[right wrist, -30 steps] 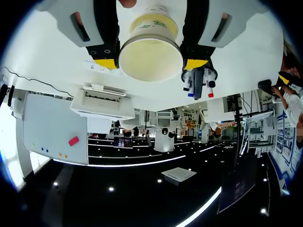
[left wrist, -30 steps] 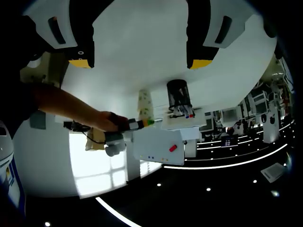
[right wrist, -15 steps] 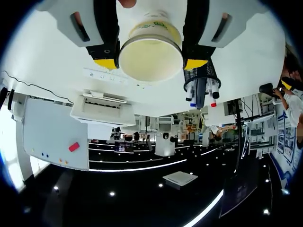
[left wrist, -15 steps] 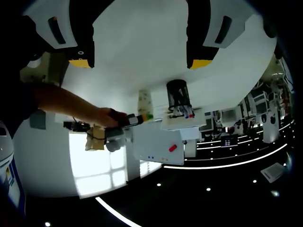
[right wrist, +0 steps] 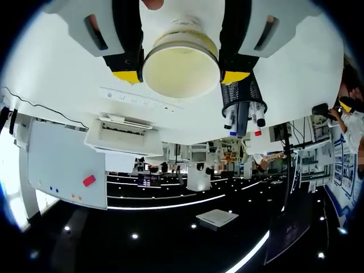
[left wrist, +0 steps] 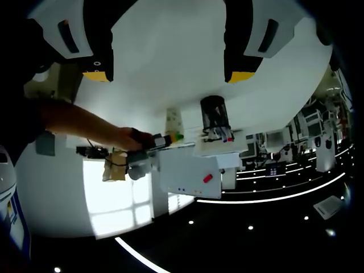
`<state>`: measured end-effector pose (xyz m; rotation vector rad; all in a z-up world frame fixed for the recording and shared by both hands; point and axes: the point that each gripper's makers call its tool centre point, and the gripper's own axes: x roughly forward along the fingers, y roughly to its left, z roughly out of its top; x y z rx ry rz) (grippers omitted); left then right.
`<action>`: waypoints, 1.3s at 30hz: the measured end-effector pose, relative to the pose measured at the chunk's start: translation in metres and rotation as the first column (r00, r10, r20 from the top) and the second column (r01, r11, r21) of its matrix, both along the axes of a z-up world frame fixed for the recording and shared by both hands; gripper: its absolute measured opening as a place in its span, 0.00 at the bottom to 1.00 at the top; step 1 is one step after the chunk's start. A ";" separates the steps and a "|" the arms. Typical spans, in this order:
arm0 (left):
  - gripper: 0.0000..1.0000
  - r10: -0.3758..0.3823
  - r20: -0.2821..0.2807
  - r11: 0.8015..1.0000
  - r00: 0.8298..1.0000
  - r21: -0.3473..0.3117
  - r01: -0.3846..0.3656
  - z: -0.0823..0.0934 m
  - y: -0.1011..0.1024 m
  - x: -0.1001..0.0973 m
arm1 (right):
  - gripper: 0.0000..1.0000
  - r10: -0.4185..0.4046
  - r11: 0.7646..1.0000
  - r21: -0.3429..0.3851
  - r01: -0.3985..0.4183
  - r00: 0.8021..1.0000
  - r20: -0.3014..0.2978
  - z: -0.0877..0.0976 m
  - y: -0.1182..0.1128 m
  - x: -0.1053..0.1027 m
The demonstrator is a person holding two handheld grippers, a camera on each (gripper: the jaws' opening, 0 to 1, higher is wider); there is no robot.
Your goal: Place the scattered laser pointers and whiteboard markers into the pen holder and stack the scattered paper cups together
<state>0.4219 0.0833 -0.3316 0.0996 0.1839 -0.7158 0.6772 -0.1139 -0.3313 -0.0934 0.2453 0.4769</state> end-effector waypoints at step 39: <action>0.82 -0.008 -0.010 1.000 1.000 0.003 0.008 -0.004 -0.003 0.001 | 0.33 0.035 0.999 0.023 -0.036 0.999 0.034 0.006 0.003 -0.005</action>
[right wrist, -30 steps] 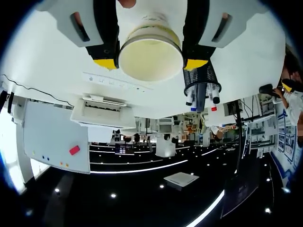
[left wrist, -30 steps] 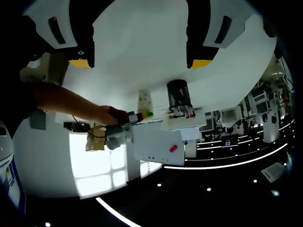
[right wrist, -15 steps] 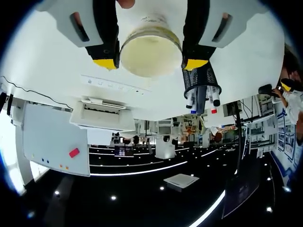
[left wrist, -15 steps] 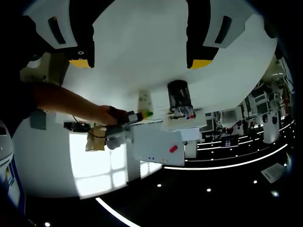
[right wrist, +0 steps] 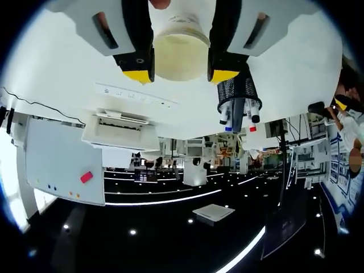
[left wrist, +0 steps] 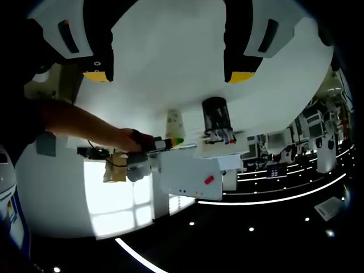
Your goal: Place the scattered laser pointers and whiteboard markers into the pen holder and stack the scattered paper cups together
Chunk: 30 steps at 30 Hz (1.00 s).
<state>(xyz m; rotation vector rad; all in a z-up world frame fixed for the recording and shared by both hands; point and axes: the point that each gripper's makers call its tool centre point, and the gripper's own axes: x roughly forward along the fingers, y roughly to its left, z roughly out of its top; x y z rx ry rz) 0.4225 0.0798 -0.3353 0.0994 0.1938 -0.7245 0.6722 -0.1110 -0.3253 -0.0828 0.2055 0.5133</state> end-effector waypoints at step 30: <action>0.82 -0.006 -0.002 1.000 1.000 0.000 0.006 -0.001 -0.003 0.000 | 0.55 -0.006 0.998 0.054 0.008 1.000 -0.026 -0.003 -0.001 0.001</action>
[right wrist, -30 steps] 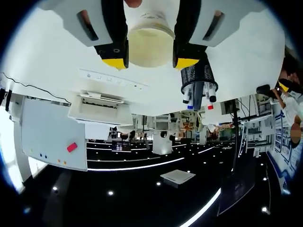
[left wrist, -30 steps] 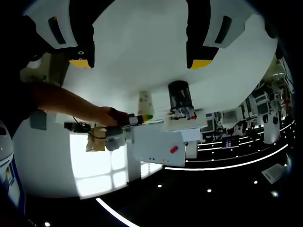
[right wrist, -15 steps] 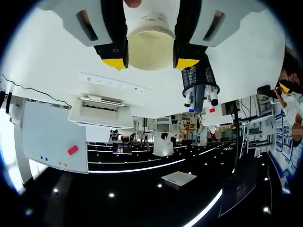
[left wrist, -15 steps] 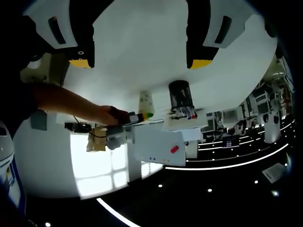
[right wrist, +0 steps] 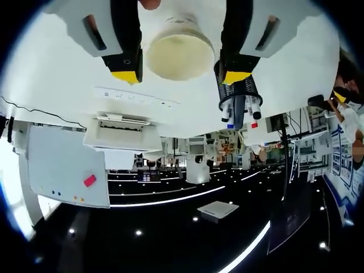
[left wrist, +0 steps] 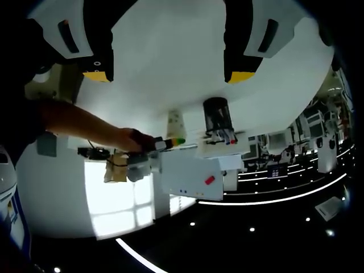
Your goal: Place the scattered laser pointers and whiteboard markers into the pen holder and stack the scattered paper cups together
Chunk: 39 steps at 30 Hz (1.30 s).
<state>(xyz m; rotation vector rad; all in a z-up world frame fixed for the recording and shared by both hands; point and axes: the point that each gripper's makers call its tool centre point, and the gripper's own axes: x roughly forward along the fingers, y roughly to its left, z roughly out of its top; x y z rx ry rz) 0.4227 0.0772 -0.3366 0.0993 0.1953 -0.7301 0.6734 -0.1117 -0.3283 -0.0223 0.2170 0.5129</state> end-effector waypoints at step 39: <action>0.82 0.002 0.000 1.000 1.000 0.005 -0.002 -0.001 0.003 0.000 | 0.46 -0.004 0.998 -0.056 0.005 1.000 0.008 -0.004 0.007 0.001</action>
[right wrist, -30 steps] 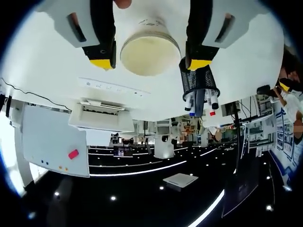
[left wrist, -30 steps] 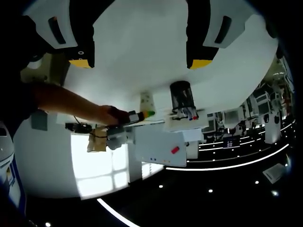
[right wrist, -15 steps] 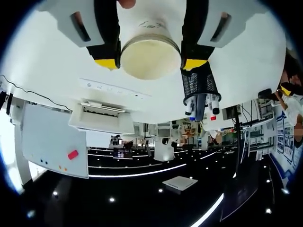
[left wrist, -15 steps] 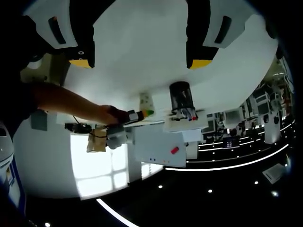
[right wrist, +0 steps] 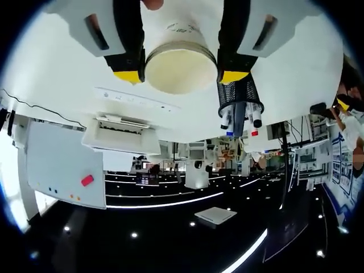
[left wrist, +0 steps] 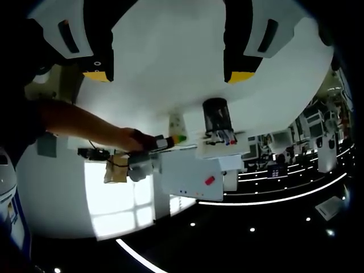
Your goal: Place the scattered laser pointers and whiteboard markers into the pen holder and stack the scattered paper cups together
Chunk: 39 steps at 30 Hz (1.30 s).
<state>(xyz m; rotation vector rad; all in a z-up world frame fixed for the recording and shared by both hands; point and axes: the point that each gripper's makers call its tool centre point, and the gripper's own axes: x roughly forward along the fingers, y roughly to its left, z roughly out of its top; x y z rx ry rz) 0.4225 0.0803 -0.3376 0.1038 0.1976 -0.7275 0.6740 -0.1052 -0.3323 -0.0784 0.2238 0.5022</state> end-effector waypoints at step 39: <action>0.82 0.013 -0.014 1.000 1.000 -0.009 -0.013 -0.007 0.008 0.005 | 0.47 0.014 1.000 0.013 -0.014 1.000 -0.001 -0.014 0.018 0.014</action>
